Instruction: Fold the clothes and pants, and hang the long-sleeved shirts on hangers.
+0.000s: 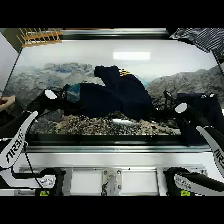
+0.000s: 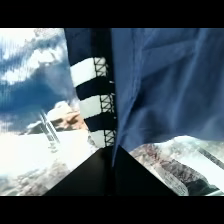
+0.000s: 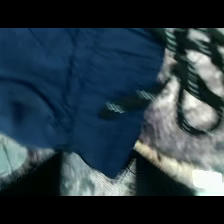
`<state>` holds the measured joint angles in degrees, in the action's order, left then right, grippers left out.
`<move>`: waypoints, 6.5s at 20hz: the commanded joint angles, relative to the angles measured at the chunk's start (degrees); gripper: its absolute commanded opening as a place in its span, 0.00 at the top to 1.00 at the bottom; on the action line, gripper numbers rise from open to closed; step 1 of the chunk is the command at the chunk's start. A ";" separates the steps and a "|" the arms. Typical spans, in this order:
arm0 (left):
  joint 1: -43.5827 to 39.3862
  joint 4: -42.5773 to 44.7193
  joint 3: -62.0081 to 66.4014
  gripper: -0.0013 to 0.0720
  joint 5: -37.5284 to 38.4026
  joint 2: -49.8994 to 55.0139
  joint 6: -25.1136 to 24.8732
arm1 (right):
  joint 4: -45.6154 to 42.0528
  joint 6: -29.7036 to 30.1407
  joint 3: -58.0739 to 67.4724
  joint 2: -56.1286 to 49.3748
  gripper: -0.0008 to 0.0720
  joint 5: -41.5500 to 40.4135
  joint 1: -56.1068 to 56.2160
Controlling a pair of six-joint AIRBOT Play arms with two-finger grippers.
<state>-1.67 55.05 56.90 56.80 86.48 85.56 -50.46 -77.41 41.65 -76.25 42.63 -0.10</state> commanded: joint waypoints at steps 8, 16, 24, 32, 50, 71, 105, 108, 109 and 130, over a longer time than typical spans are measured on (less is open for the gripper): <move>3.65 10.47 -10.60 0.97 4.66 -18.64 0.33 | -24.50 -4.11 12.96 6.01 0.97 20.65 -8.09; -3.89 9.46 -20.52 0.97 0.42 -21.16 0.35 | -23.04 -7.63 10.05 7.89 0.12 23.39 -10.86; -3.67 9.73 -20.48 0.98 0.15 -19.28 0.35 | -0.92 -13.97 -9.88 11.69 0.12 7.67 -5.29; -3.69 9.79 -20.48 0.98 0.11 -19.28 0.35 | 2.73 -19.50 -10.97 6.97 0.22 -13.92 7.48; 6.16 9.27 21.81 0.97 4.92 -46.90 3.93 | -24.48 -16.94 38.49 25.27 0.97 28.35 6.14; 0.87 7.87 45.22 0.98 8.04 -11.45 7.06 | -23.96 -23.82 42.07 10.95 0.97 51.10 6.60; -7.98 14.05 -7.89 0.62 -12.07 -7.56 6.80 | -33.62 -22.75 9.51 -0.48 0.42 18.18 6.10; -7.80 14.47 -3.45 0.29 -7.93 -12.94 6.82 | -30.69 -14.12 13.18 3.34 0.09 25.79 3.74; -7.82 14.45 -2.78 0.29 -6.69 -15.06 6.82 | -30.71 -12.81 13.94 5.09 0.09 27.93 1.84; -18.23 14.29 -2.71 0.97 -5.20 -17.31 6.86 | 8.48 14.86 10.71 -10.67 0.01 21.05 -21.53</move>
<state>-19.77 69.30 54.15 51.24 68.88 92.51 -43.90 -64.16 52.21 -86.91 64.03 -21.71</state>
